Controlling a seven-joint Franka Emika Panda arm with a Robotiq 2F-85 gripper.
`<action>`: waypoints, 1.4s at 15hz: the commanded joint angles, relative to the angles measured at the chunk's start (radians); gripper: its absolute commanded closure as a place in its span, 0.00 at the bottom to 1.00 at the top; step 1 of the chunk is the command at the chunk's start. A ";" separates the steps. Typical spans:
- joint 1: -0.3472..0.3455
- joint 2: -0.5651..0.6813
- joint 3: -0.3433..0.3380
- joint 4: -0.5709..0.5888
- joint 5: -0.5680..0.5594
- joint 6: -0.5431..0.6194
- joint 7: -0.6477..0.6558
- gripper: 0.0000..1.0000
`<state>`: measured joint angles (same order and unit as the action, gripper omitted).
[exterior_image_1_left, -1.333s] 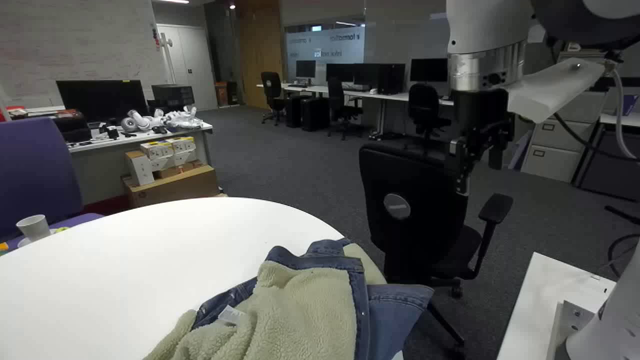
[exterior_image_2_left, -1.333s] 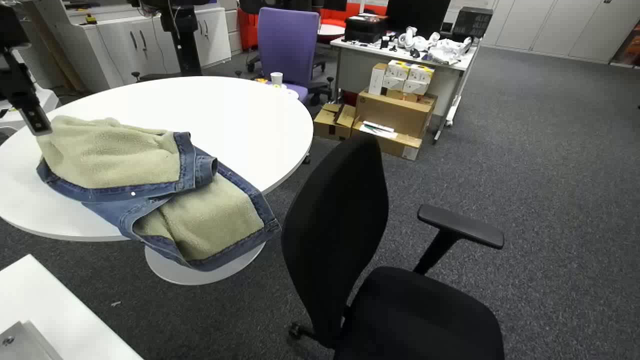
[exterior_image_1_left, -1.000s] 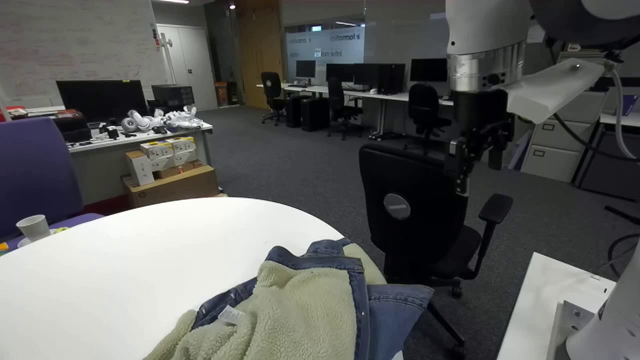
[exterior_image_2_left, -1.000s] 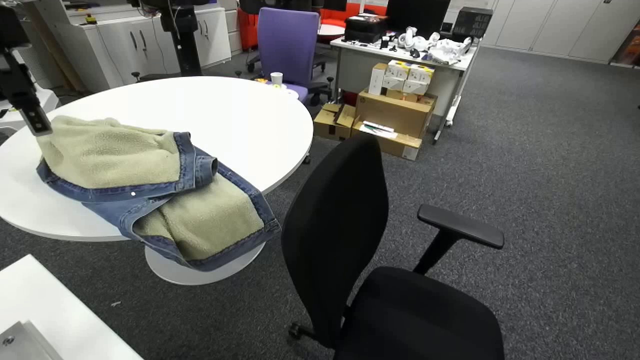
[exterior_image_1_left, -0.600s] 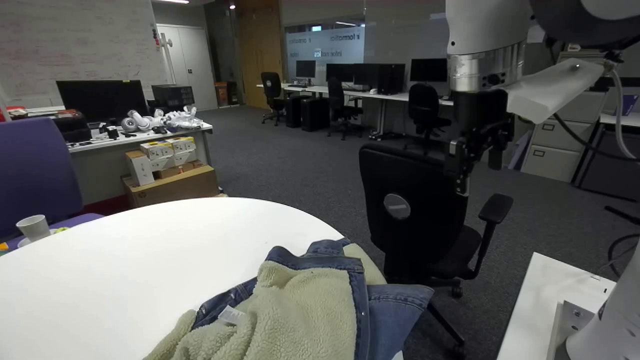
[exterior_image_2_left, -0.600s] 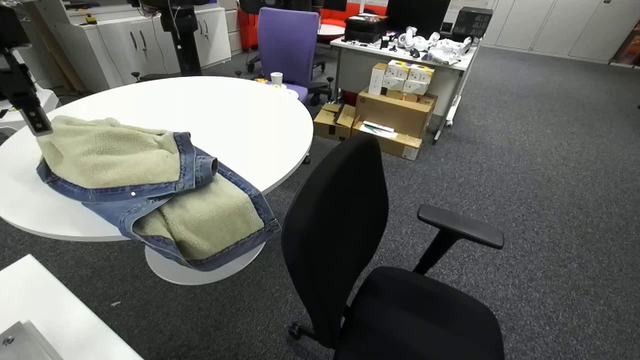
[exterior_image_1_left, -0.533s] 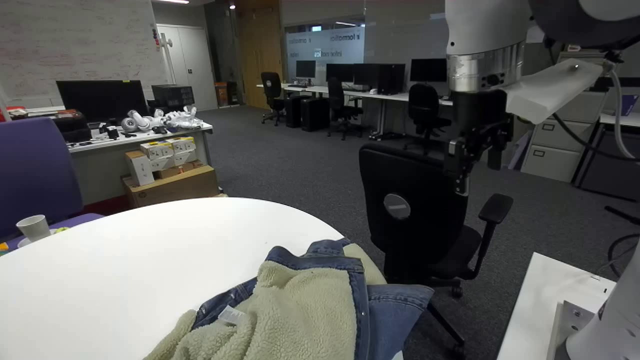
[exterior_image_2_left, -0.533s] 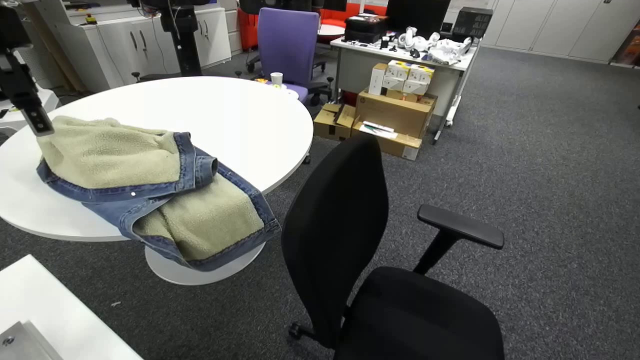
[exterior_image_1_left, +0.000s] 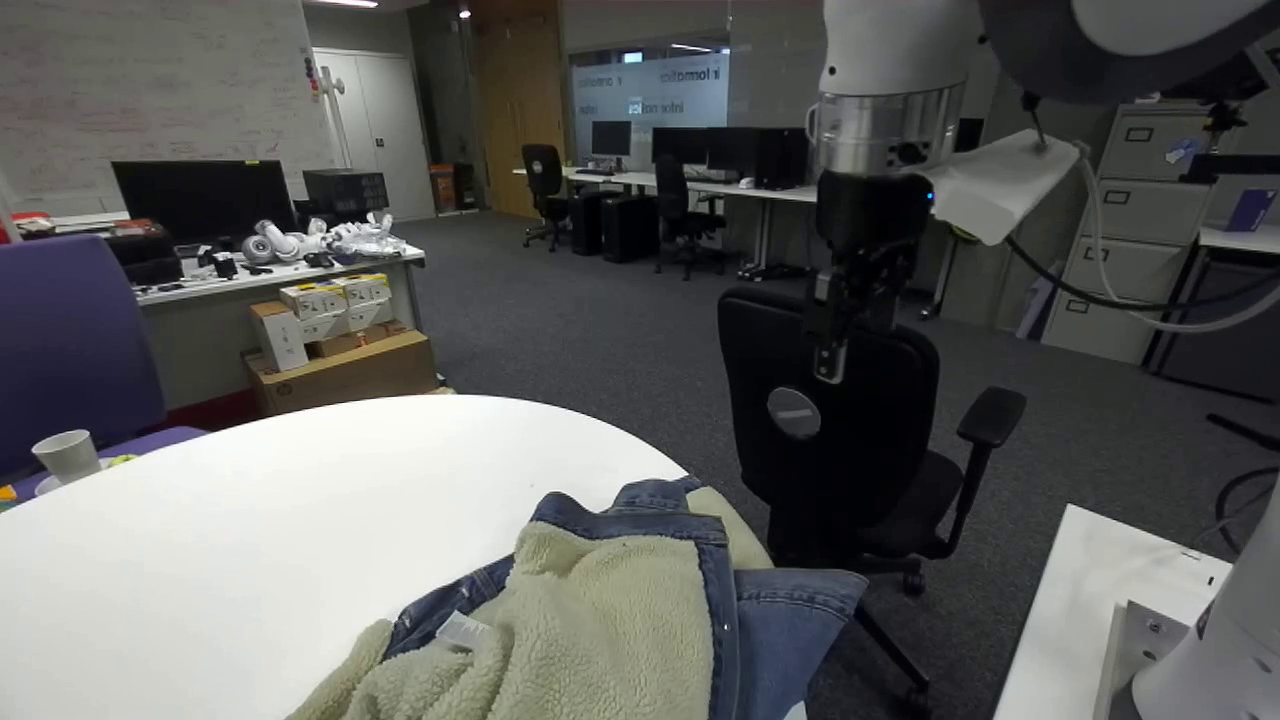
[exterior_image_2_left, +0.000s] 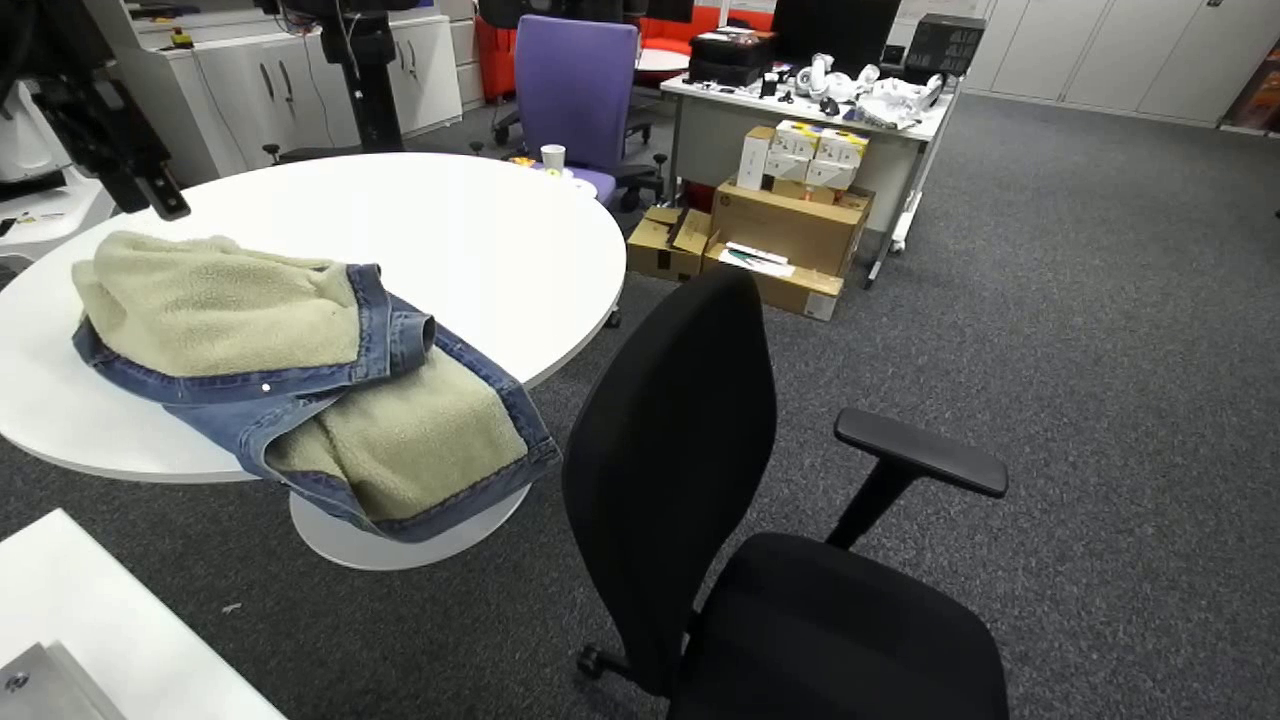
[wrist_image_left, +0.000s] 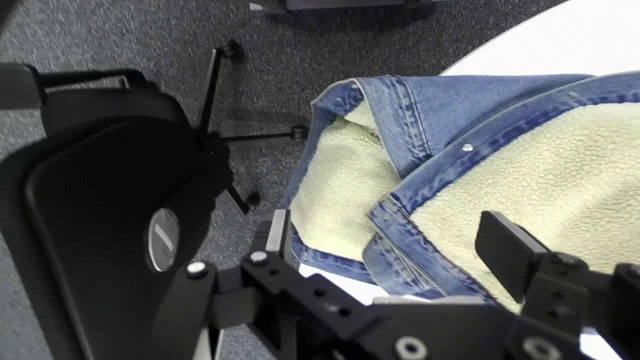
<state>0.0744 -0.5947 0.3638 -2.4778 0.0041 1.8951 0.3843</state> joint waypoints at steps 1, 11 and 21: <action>0.082 0.173 0.030 0.122 -0.013 0.054 -0.054 0.00; 0.267 0.324 0.020 0.160 0.003 0.119 -0.408 0.00; 0.287 0.309 0.016 0.144 -0.009 0.205 -0.489 0.00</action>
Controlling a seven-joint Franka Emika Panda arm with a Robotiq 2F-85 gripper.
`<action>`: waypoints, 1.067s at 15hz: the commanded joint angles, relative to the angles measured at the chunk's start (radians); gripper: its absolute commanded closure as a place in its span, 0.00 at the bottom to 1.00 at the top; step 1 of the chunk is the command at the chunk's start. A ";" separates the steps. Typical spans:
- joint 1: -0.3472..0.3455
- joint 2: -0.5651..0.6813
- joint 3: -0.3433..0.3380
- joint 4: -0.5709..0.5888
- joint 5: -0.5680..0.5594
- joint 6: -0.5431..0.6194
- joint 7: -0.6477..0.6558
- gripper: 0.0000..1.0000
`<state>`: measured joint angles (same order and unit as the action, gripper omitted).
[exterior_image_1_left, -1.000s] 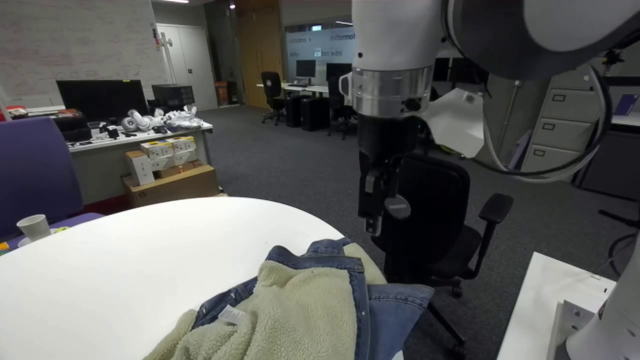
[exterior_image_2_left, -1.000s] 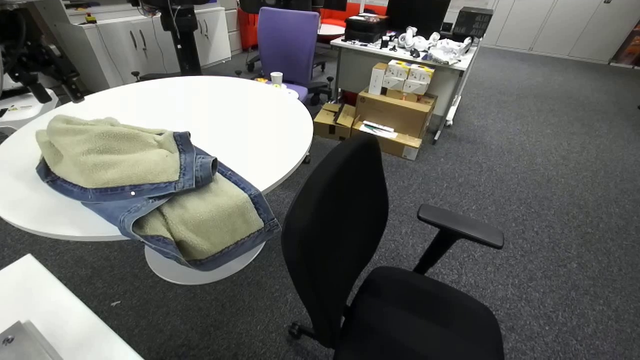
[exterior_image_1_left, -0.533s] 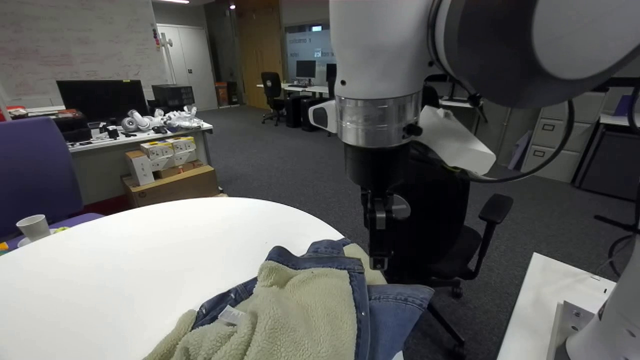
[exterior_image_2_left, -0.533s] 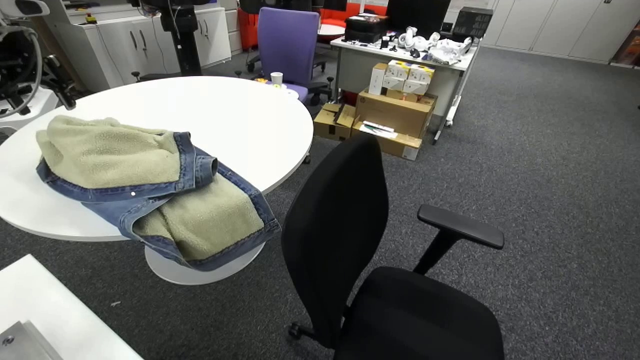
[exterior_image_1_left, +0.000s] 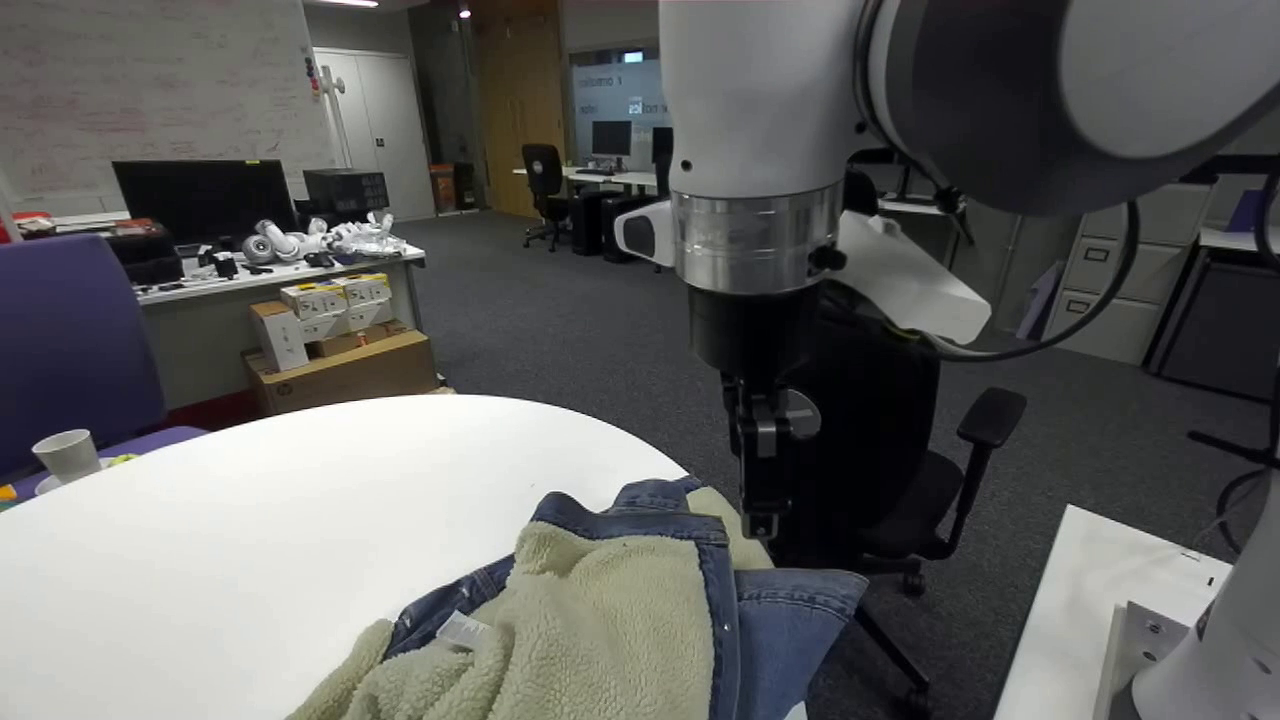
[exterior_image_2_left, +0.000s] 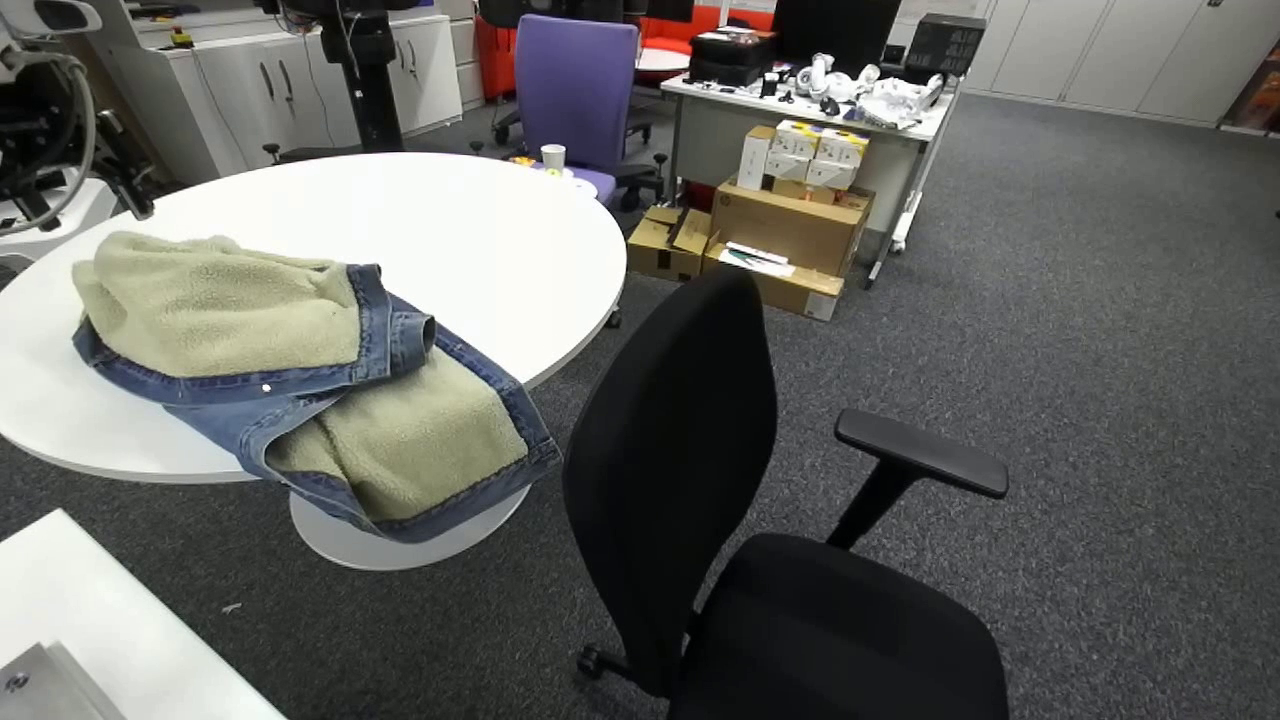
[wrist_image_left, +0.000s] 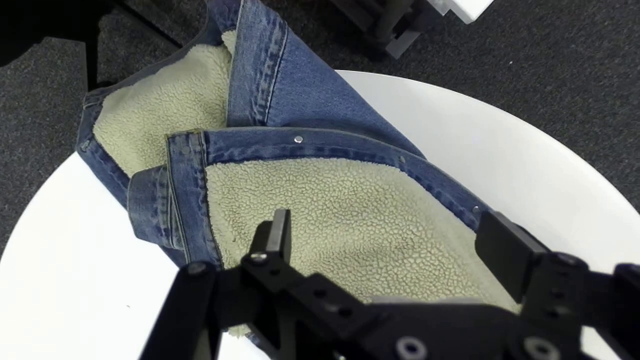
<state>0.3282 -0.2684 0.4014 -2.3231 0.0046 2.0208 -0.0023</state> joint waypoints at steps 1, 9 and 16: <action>0.036 -0.010 -0.019 0.003 -0.017 0.097 -0.128 0.00; 0.096 0.149 0.000 0.181 -0.063 0.203 -0.408 0.00; 0.138 0.241 0.020 0.149 0.052 0.329 -0.774 0.00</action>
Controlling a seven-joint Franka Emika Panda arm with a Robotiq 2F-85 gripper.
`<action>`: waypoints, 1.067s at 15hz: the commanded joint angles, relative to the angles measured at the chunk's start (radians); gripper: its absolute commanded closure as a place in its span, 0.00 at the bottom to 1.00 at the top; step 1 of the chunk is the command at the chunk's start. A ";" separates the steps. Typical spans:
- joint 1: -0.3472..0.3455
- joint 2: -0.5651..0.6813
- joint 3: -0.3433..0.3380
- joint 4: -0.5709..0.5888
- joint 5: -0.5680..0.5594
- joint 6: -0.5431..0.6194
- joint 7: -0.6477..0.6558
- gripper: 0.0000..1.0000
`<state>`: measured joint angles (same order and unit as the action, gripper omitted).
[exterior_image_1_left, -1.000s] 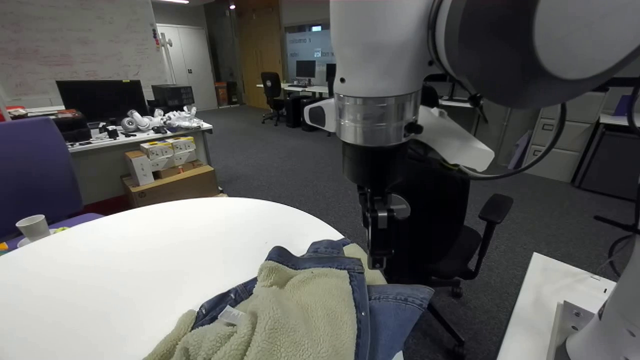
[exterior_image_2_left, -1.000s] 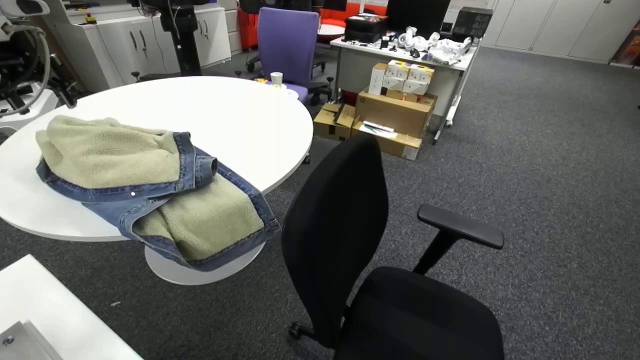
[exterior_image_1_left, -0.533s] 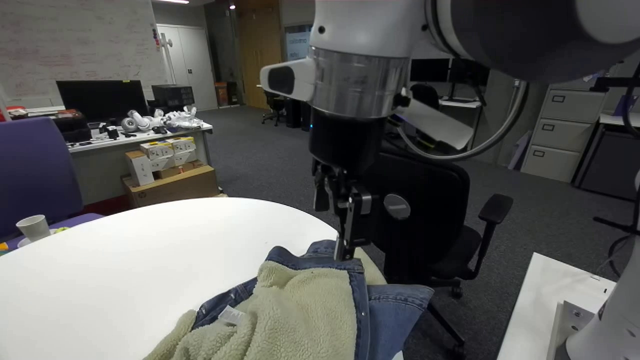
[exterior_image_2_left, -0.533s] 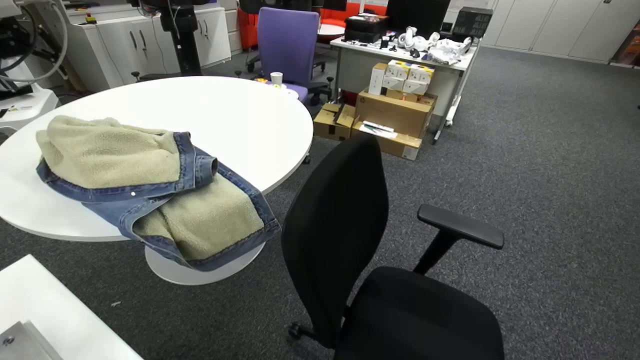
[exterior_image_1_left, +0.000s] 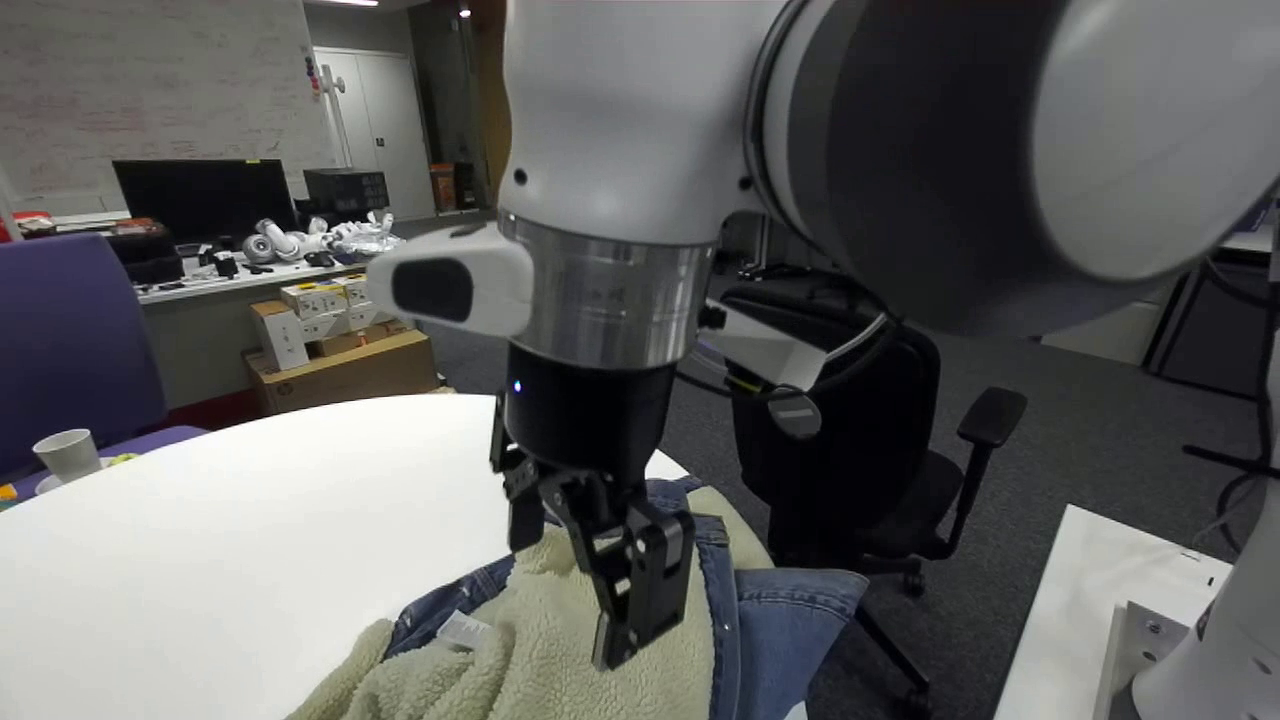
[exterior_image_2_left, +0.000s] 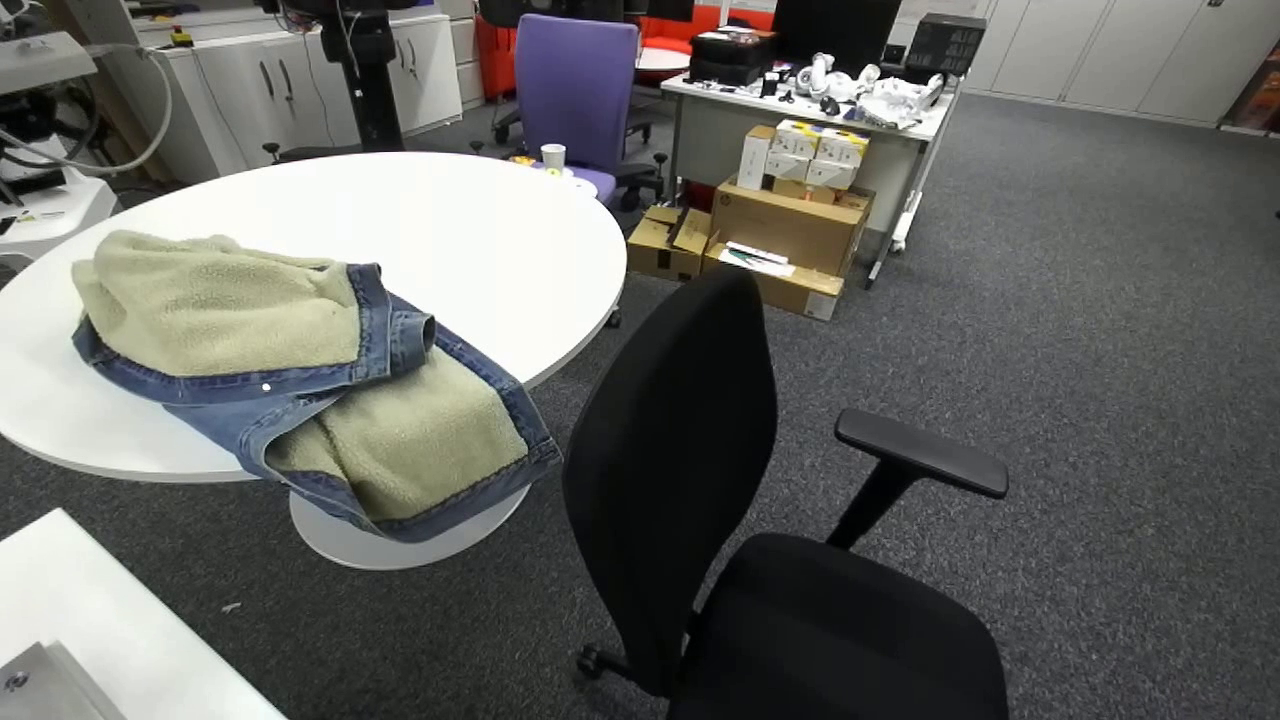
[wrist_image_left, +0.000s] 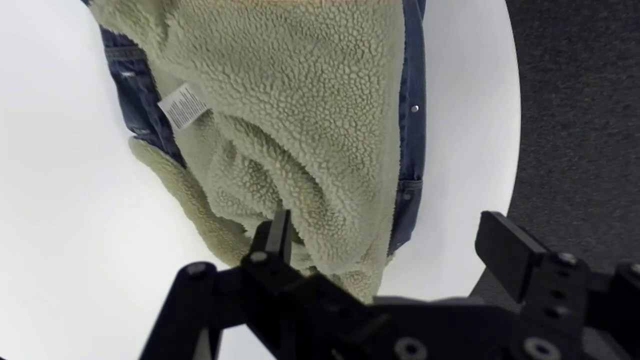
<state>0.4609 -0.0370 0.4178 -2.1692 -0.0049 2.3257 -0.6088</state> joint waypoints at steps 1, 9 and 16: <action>0.002 0.013 0.008 -0.005 0.083 0.010 -0.235 0.00; -0.005 0.032 0.015 0.001 0.061 -0.002 -0.259 0.00; -0.003 0.117 0.026 0.159 -0.085 -0.008 -0.383 0.00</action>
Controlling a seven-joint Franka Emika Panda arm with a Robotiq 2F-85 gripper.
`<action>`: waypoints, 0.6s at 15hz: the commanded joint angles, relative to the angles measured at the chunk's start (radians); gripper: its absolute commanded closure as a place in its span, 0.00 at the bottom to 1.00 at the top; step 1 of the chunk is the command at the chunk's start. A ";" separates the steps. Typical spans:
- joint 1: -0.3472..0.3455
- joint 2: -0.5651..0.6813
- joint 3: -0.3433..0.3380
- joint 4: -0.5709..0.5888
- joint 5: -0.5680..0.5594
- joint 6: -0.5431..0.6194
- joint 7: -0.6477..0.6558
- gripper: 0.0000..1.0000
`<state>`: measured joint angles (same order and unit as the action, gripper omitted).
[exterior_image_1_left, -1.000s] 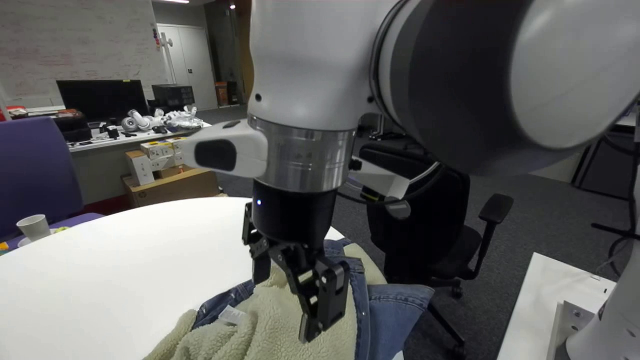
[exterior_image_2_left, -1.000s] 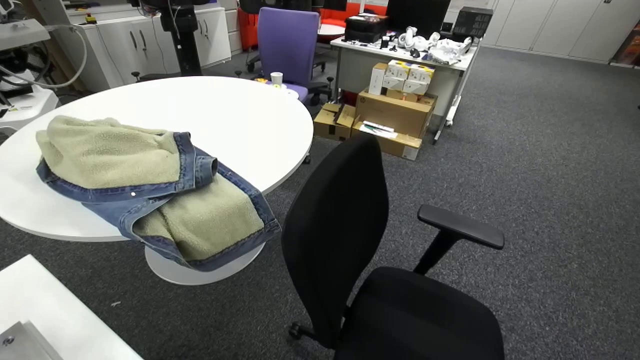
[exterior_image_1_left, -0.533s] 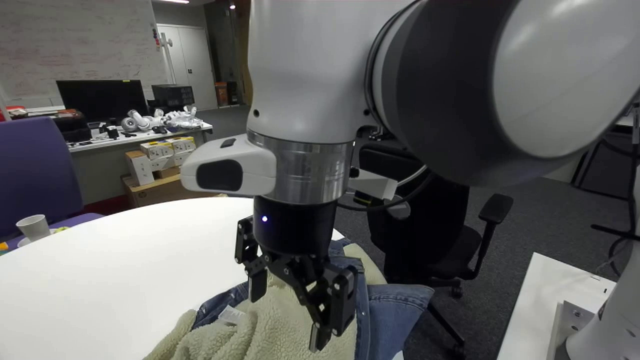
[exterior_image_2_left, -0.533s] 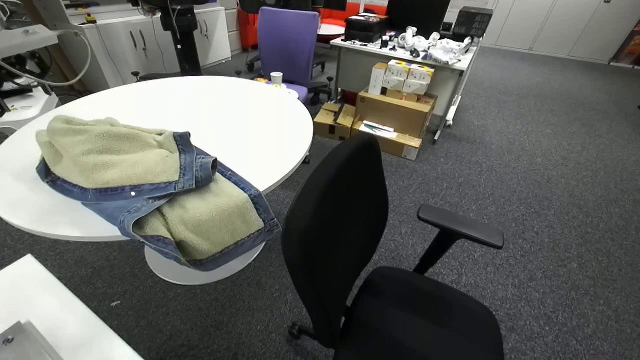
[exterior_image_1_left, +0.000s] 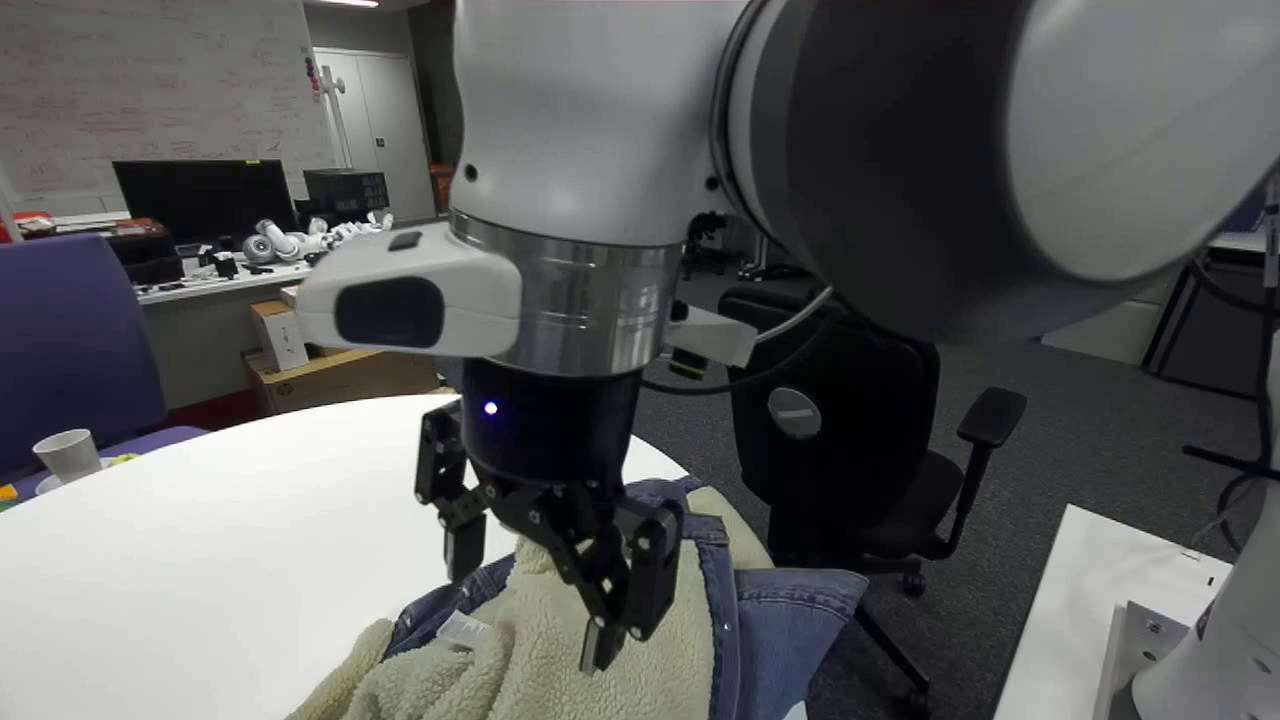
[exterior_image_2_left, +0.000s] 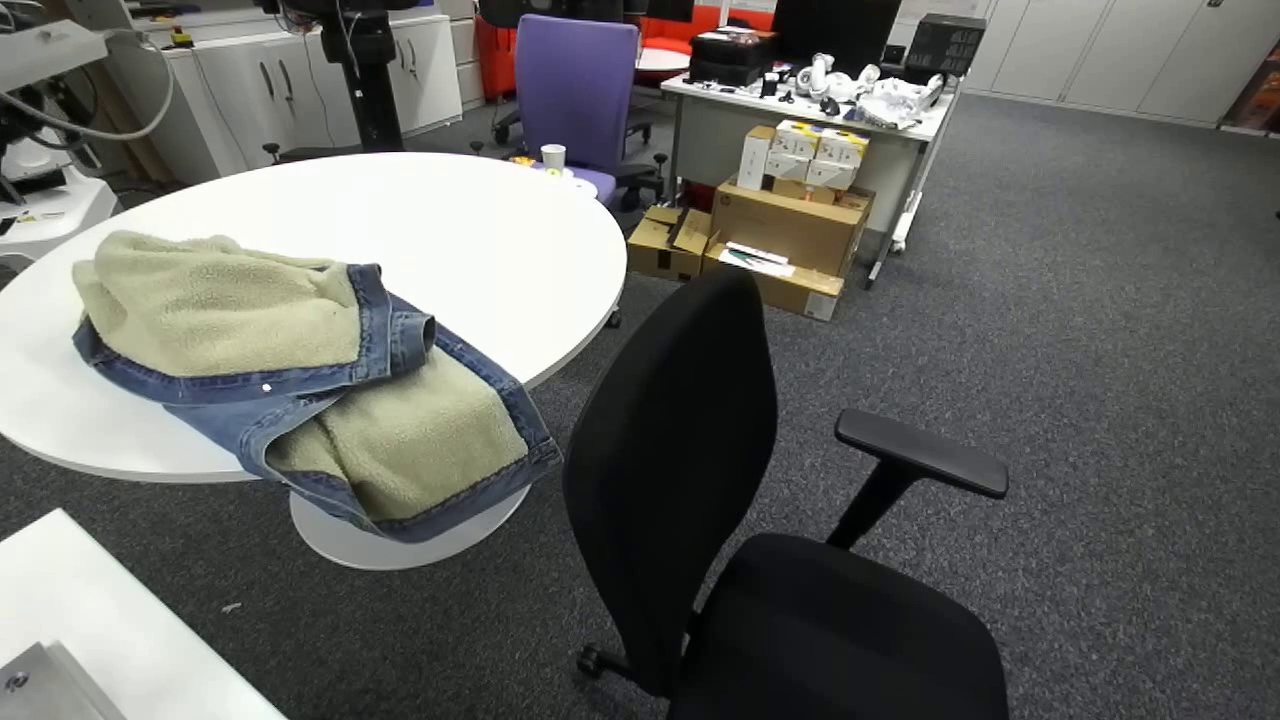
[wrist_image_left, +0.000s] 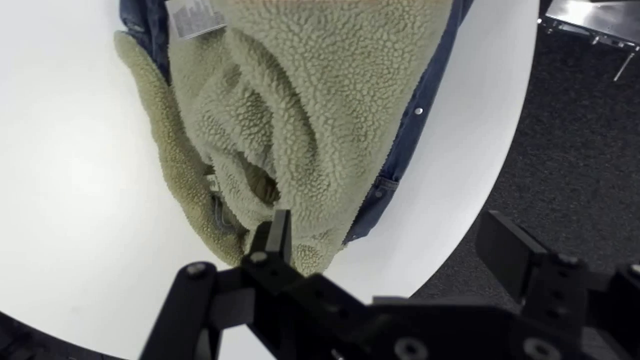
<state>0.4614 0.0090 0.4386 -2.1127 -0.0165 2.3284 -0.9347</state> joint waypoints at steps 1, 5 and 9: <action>-0.005 0.101 0.005 0.133 -0.097 -0.020 -0.072 0.00; -0.016 0.219 0.008 0.200 -0.088 -0.019 -0.126 0.00; -0.025 0.348 0.019 0.247 -0.056 -0.029 -0.141 0.00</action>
<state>0.4533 0.2688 0.4386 -1.9344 -0.0969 2.3265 -1.0375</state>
